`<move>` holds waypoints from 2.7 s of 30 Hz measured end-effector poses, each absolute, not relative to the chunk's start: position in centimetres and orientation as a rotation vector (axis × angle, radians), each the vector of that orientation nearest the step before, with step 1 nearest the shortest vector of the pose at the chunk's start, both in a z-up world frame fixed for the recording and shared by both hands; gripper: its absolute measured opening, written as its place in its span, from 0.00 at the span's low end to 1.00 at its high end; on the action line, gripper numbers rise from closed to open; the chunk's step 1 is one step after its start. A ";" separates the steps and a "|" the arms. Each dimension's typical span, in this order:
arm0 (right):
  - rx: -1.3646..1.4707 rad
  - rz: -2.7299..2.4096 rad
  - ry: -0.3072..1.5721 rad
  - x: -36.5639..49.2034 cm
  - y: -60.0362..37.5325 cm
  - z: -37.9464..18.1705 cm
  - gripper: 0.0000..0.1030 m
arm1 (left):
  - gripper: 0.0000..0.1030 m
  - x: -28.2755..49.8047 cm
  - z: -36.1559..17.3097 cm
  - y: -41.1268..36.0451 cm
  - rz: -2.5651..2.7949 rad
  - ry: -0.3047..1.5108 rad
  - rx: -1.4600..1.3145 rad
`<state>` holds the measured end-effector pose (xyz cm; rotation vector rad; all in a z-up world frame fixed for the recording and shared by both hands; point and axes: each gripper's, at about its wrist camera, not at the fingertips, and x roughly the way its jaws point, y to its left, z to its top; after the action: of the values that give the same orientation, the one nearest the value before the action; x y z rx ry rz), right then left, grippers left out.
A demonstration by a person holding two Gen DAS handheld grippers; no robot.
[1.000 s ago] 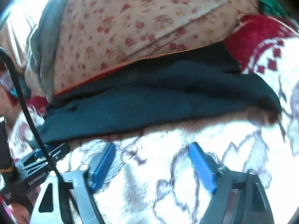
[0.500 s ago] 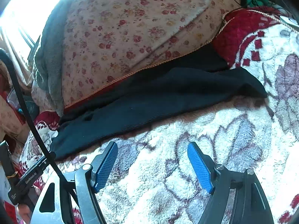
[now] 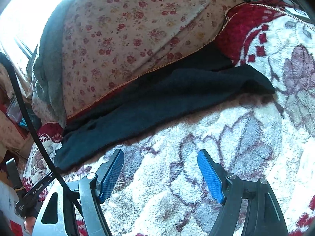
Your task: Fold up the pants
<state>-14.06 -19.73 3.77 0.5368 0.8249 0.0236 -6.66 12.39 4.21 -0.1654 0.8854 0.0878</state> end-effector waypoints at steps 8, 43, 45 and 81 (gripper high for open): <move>0.554 0.013 0.836 -13.7 -20.4 3.3 0.74 | 0.69 -6.4 3.8 12.7 0.110 0.898 -0.165; 0.564 0.015 0.856 -12.8 -20.9 2.7 0.74 | 0.69 -6.4 3.3 13.5 0.130 0.912 -0.185; 0.567 0.013 0.855 -12.7 -21.1 2.7 0.74 | 0.69 -6.4 3.3 13.6 0.129 0.914 -0.191; 0.769 -0.037 0.747 -4.5 -28.1 0.2 0.57 | 0.69 2.2 2.3 16.1 0.077 0.945 -0.448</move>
<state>-4.55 -28.08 0.18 0.7685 0.7471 -0.0374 2.22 16.05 2.31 -0.4476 0.9448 0.0767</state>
